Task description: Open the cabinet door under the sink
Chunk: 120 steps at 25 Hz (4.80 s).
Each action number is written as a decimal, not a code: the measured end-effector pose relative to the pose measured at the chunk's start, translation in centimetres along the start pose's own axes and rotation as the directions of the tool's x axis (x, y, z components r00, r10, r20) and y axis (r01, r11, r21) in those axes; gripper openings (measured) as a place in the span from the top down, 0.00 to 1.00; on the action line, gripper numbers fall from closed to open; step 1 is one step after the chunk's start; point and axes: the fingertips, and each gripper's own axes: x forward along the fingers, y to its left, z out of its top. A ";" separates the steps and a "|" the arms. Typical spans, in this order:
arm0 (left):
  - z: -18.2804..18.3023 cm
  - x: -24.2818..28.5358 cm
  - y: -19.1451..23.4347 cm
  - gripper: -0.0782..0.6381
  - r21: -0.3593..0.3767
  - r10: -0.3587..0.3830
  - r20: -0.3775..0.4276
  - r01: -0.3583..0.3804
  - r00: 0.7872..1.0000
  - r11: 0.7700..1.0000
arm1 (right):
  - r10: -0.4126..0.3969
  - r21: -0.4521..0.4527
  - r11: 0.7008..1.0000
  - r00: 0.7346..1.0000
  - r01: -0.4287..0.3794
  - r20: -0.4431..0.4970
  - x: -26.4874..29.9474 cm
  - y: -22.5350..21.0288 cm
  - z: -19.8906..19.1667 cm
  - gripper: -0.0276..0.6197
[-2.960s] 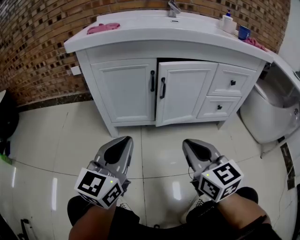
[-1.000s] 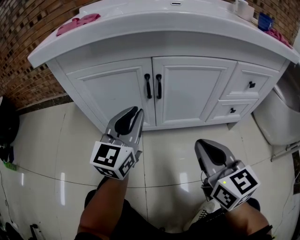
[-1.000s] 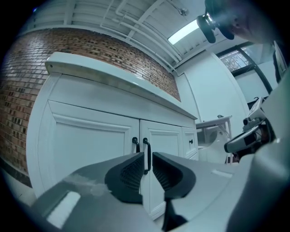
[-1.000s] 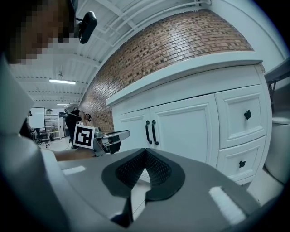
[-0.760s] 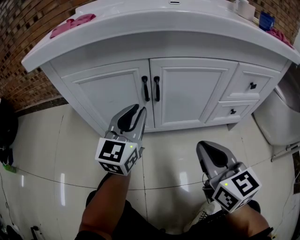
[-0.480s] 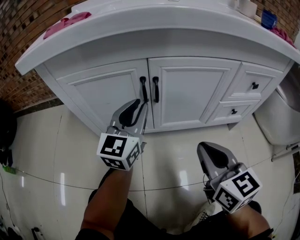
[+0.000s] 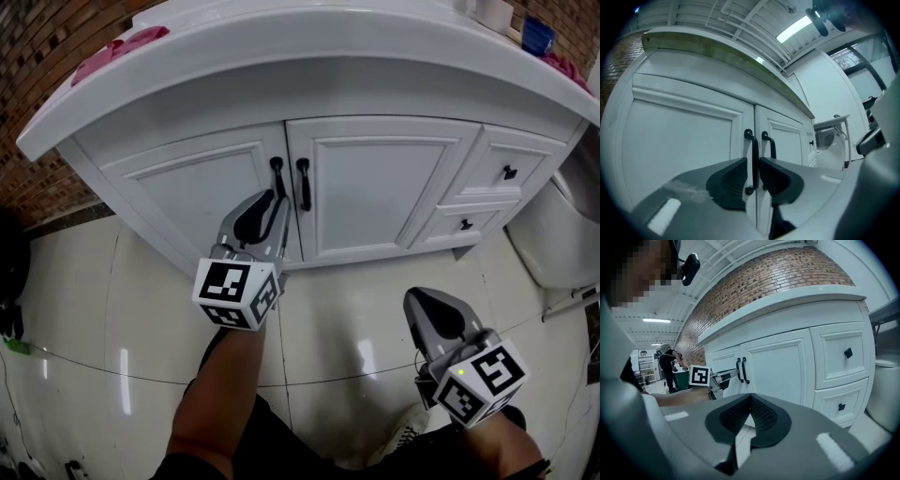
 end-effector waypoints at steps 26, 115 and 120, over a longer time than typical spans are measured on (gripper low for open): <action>-0.2 0.6 -0.7 0.83 -0.027 -0.023 -0.012 0.023 1.000 0.999 | -0.027 -0.022 0.999 1.000 0.027 0.003 -0.7 0.1 0.3 0.95; 0.5 -36.1 10.4 0.85 -0.041 0.329 -0.130 -0.337 0.935 0.941 | 0.253 -0.181 0.953 0.967 -0.244 0.028 -4.1 25.3 -0.8 0.95; 0.5 -36.7 10.3 0.85 -0.077 0.337 -0.132 -0.349 0.932 0.934 | 0.248 -0.188 0.953 0.968 -0.237 0.039 -4.8 25.3 -0.7 0.95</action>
